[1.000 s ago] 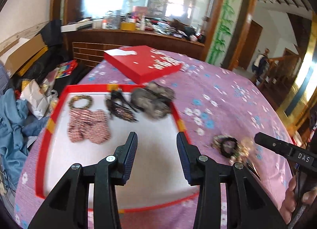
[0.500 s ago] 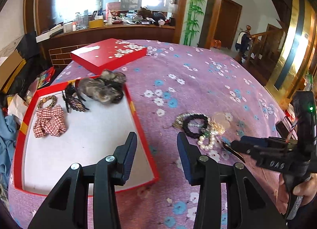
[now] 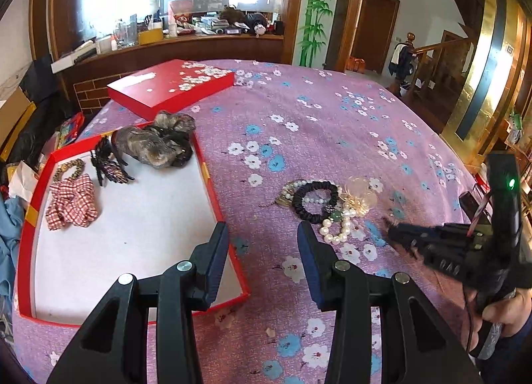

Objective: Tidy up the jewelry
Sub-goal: 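Move the right gripper to the small dark beaded hair clip and grasp it, then lower the left gripper onto the clear flower hair clip and close on it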

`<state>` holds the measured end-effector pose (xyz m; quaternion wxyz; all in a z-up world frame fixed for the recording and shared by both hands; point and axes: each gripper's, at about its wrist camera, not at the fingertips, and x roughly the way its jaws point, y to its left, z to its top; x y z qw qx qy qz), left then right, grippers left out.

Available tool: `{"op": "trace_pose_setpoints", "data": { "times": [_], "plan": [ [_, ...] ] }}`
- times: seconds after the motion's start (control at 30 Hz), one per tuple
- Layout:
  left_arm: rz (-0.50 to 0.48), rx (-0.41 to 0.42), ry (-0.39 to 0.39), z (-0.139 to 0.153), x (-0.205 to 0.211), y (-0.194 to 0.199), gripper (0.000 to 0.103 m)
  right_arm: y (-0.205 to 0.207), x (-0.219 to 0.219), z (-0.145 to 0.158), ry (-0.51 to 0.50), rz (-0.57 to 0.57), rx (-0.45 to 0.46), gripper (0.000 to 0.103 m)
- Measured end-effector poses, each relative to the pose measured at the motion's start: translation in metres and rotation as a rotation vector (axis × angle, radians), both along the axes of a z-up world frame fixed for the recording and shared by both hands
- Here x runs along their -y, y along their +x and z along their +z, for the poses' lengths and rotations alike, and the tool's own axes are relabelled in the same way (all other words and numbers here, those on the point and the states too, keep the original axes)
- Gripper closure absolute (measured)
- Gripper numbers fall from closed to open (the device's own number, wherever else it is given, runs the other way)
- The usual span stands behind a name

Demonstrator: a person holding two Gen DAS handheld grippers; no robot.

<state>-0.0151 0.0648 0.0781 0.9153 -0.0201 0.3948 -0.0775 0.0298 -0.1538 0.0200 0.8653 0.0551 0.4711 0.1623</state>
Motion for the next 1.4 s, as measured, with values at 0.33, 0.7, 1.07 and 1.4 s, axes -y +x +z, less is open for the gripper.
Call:
{"op": "trace_pose_setpoints", "data": {
  "times": [0.33, 0.7, 1.07, 1.4],
  "plan": [
    [-0.175, -0.159, -0.107, -0.011, 0.05, 0.054, 0.058, 0.026, 0.073, 0.023, 0.348, -0.269, 0.133, 0.092],
    [-0.199, -0.144, 0.015, -0.043, 0.111, 0.088, 0.058, 0.032, 0.088, 0.013, 0.452, -0.261, 0.11, 0.092],
    [-0.196, -0.08, 0.014, -0.051, 0.103, 0.089, 0.096, 0.024, 0.082, 0.019, 0.422, -0.241, 0.145, 0.092],
    [-0.153, -0.005, -0.021, -0.035, 0.098, 0.09, 0.039, 0.028, 0.08, 0.017, 0.423, -0.235, 0.135, 0.092]
  ]
}}
